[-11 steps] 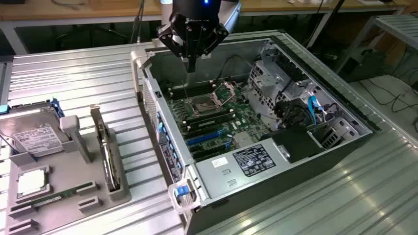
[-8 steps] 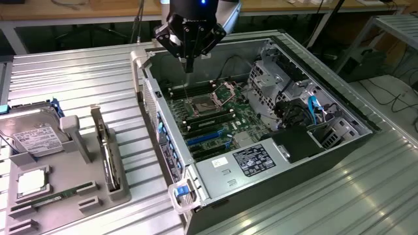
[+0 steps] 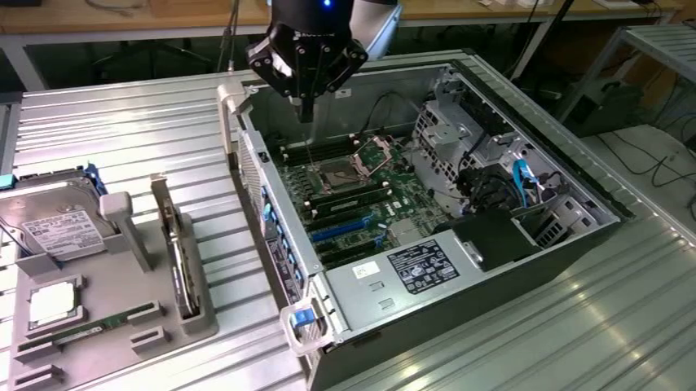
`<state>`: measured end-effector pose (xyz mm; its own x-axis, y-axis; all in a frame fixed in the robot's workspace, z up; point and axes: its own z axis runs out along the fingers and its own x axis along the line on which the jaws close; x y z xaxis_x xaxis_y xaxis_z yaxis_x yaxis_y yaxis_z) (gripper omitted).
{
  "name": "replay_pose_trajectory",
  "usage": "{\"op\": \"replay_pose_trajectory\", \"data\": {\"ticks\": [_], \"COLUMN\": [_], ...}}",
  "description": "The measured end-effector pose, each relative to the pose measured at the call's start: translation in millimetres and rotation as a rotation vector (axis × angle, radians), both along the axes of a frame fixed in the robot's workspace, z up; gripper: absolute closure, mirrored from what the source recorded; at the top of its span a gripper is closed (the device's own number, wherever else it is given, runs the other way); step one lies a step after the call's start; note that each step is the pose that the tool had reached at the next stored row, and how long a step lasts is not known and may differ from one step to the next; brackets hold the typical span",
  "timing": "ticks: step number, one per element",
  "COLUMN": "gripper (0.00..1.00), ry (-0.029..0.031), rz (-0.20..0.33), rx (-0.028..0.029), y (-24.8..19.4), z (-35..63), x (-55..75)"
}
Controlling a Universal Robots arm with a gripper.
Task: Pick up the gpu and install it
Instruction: 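Reach for the gpu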
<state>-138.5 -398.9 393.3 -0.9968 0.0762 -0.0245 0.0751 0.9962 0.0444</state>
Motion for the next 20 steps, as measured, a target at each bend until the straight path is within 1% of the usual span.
{"op": "replay_pose_trajectory", "data": {"ticks": [8,15,20], "gripper": [0.89,0.89,0.89], "ry": [0.0,-0.0001,0.0], "rz": [0.0,0.0,0.0], "rx": [-0.0001,0.0001,0.0], "y": [0.0,0.0,0.0], "z": [0.0,-0.1,0.0], "x": [-8.6,-21.8,-26.4]}}
